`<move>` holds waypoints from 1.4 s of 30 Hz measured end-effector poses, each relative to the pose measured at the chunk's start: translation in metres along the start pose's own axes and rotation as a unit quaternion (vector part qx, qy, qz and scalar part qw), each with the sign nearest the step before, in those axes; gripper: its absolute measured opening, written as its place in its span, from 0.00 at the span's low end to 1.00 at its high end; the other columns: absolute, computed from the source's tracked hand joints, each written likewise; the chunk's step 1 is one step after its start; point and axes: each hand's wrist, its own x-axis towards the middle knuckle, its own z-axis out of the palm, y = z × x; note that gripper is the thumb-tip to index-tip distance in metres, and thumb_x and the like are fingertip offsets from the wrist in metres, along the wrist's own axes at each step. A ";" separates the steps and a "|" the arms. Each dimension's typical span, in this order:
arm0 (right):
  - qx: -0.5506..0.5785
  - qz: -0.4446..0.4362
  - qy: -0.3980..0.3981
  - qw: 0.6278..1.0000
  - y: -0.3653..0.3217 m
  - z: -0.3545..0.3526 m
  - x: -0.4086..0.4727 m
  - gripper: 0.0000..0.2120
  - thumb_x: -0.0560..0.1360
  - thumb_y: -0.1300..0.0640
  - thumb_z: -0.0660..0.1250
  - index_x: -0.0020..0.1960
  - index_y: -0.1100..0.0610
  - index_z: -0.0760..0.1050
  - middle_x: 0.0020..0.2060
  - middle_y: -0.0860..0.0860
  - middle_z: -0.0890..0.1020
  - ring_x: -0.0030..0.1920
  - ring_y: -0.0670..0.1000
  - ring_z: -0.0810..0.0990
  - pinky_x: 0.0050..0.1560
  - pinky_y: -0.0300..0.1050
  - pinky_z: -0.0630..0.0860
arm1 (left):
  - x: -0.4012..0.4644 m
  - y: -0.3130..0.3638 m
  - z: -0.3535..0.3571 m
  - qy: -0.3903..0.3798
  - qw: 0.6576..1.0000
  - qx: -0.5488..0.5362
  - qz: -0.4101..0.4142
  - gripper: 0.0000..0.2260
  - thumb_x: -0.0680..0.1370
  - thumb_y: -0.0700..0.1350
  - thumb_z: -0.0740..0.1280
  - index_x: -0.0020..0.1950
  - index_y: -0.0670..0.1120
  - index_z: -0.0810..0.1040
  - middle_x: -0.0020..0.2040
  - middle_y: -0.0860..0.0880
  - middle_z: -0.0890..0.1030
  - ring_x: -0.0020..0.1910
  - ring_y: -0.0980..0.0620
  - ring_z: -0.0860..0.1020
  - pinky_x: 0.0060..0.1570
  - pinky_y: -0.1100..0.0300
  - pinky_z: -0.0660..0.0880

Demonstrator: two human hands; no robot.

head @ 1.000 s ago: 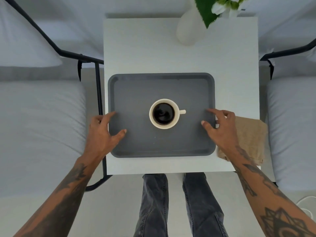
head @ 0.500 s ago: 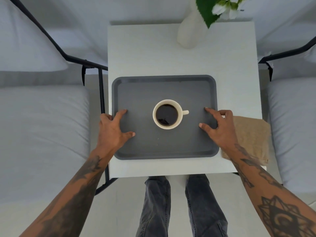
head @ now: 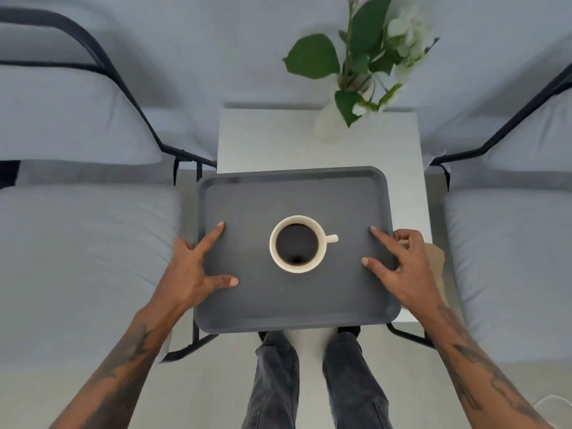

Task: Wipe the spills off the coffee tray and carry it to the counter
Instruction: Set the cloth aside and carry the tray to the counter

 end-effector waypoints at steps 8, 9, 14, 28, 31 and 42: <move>0.038 -0.112 0.039 0.992 -0.143 -0.167 -0.021 0.25 0.68 0.50 0.75 0.64 0.44 0.75 0.56 0.46 0.65 0.57 0.46 0.71 0.58 0.34 0.70 | -0.120 0.101 -0.156 0.094 0.992 -0.052 0.062 0.43 0.60 0.55 0.82 0.72 0.67 0.66 0.55 0.47 0.64 0.54 0.50 0.69 0.59 0.58 0.68; 0.045 -0.124 0.046 0.990 -0.159 -0.186 -0.021 0.25 0.68 0.51 0.75 0.64 0.44 0.76 0.56 0.46 0.65 0.57 0.41 0.70 0.56 0.28 0.68 | -0.133 0.115 -0.175 0.107 0.990 -0.057 0.070 0.43 0.60 0.55 0.81 0.72 0.66 0.67 0.55 0.47 0.65 0.55 0.50 0.69 0.58 0.57 0.68; 0.077 -0.192 0.061 0.976 -0.225 -0.264 -0.017 0.24 0.67 0.51 0.76 0.62 0.45 0.78 0.56 0.50 0.69 0.53 0.30 0.69 0.53 0.28 0.69 | -0.197 0.169 -0.246 0.183 0.975 -0.074 0.102 0.42 0.56 0.58 0.82 0.69 0.65 0.72 0.53 0.47 0.68 0.50 0.53 0.71 0.58 0.54 0.71; 0.093 -0.367 -0.040 0.925 -0.350 -0.367 -0.013 0.19 0.67 0.45 0.74 0.58 0.42 0.80 0.53 0.45 0.73 0.54 0.46 0.72 0.55 0.43 0.67 | -0.378 0.213 -0.254 0.370 0.895 -0.245 0.042 0.48 0.47 0.62 0.82 0.67 0.56 0.78 0.60 0.49 0.80 0.56 0.47 0.80 0.58 0.47 0.78; 0.093 -0.396 -0.083 0.910 -0.371 -0.354 -0.038 0.19 0.67 0.45 0.74 0.58 0.41 0.79 0.55 0.47 0.73 0.54 0.47 0.72 0.54 0.44 0.68 | -0.426 0.196 -0.238 0.406 0.871 -0.275 0.016 0.48 0.47 0.61 0.83 0.67 0.55 0.78 0.56 0.49 0.81 0.55 0.48 0.80 0.54 0.51 0.79; 0.074 -0.535 -0.229 0.810 -0.455 -0.240 -0.207 0.20 0.66 0.39 0.72 0.58 0.40 0.79 0.57 0.49 0.73 0.55 0.50 0.72 0.54 0.46 0.68 | -0.658 0.092 -0.164 0.548 0.775 -0.293 -0.112 0.47 0.47 0.62 0.81 0.66 0.53 0.79 0.53 0.56 0.78 0.53 0.49 0.79 0.49 0.53 0.78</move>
